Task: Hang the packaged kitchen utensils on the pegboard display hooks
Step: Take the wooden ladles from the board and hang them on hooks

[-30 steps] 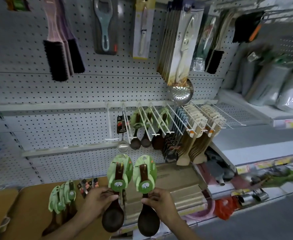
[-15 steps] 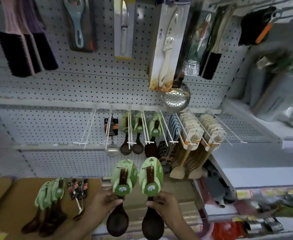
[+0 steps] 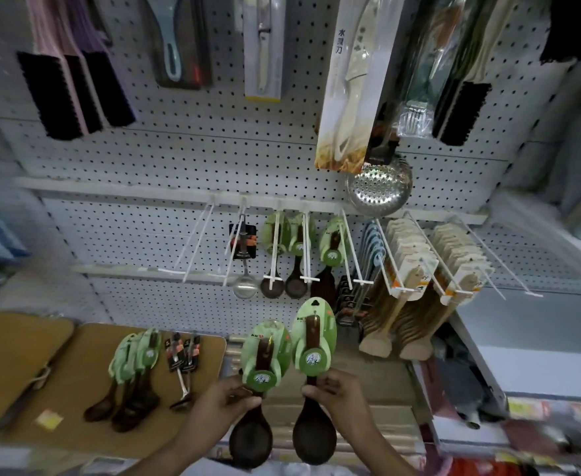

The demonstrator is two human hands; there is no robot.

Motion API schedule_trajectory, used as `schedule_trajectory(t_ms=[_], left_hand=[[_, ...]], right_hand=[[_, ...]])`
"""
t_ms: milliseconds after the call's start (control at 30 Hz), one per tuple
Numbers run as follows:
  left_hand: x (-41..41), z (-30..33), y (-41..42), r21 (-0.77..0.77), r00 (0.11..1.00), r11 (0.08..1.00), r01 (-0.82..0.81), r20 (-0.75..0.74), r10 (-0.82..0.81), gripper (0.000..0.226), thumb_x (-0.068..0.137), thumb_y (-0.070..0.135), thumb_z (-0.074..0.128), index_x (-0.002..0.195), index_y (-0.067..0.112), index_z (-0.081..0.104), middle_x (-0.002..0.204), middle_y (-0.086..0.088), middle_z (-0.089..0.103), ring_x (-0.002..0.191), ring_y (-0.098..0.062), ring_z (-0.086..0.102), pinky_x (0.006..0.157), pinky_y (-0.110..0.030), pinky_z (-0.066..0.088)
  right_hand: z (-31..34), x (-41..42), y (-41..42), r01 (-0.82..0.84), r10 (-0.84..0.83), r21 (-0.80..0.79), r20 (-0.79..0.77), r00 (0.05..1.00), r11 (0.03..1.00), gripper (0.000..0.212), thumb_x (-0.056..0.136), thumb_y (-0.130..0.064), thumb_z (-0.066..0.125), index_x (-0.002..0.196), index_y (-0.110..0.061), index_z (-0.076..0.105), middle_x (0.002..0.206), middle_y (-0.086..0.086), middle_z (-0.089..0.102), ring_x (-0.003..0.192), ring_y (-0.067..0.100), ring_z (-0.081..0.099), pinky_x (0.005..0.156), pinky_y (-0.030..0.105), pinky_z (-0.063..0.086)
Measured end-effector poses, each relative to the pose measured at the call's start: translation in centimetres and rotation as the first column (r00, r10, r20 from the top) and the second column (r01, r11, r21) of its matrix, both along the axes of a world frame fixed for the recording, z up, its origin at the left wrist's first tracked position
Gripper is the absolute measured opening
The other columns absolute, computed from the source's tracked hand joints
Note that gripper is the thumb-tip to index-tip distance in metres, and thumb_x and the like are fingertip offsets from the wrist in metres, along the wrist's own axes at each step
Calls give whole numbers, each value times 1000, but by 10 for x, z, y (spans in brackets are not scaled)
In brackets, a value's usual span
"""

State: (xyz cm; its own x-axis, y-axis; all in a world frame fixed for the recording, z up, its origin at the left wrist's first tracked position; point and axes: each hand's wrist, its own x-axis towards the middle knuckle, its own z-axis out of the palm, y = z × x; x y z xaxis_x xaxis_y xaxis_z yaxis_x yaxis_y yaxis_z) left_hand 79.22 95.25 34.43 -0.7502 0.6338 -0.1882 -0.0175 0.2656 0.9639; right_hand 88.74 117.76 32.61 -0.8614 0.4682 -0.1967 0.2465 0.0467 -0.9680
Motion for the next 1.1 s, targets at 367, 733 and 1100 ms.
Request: schedule_trajectory(t_ms=[367, 733, 1100], left_hand=[[-19, -2, -3, 14, 1000, 1000, 3, -11, -3, 46, 85, 4, 73, 86, 50, 74, 91, 10, 77, 90, -6, 71, 82, -18, 51], [-36, -9, -19, -8, 1000, 1000, 2, -6, -2, 20, 81, 21, 79, 91, 38, 76, 92, 2, 78, 93, -14, 71, 87, -32, 53], [-43, -10, -20, -32, 1000, 999, -15, -5, 15, 22, 82, 20, 78, 89, 41, 75, 91, 1, 77, 94, -14, 71, 90, -36, 52]], right_hand=[[-3, -34, -4, 82, -82, -18, 7, 997, 996, 14, 67, 6, 83, 72, 1, 71, 74, 21, 73, 73, 28, 70, 76, 43, 55], [-7, -54, -8, 134, -134, -55, 10, 991, 989, 15, 68, 9, 80, 80, 10, 71, 74, 21, 73, 71, 31, 70, 76, 47, 57], [-10, -69, 0, 125, -124, -17, 37, 992, 992, 12, 71, 3, 81, 74, -3, 72, 74, 11, 75, 76, 28, 72, 77, 43, 58]])
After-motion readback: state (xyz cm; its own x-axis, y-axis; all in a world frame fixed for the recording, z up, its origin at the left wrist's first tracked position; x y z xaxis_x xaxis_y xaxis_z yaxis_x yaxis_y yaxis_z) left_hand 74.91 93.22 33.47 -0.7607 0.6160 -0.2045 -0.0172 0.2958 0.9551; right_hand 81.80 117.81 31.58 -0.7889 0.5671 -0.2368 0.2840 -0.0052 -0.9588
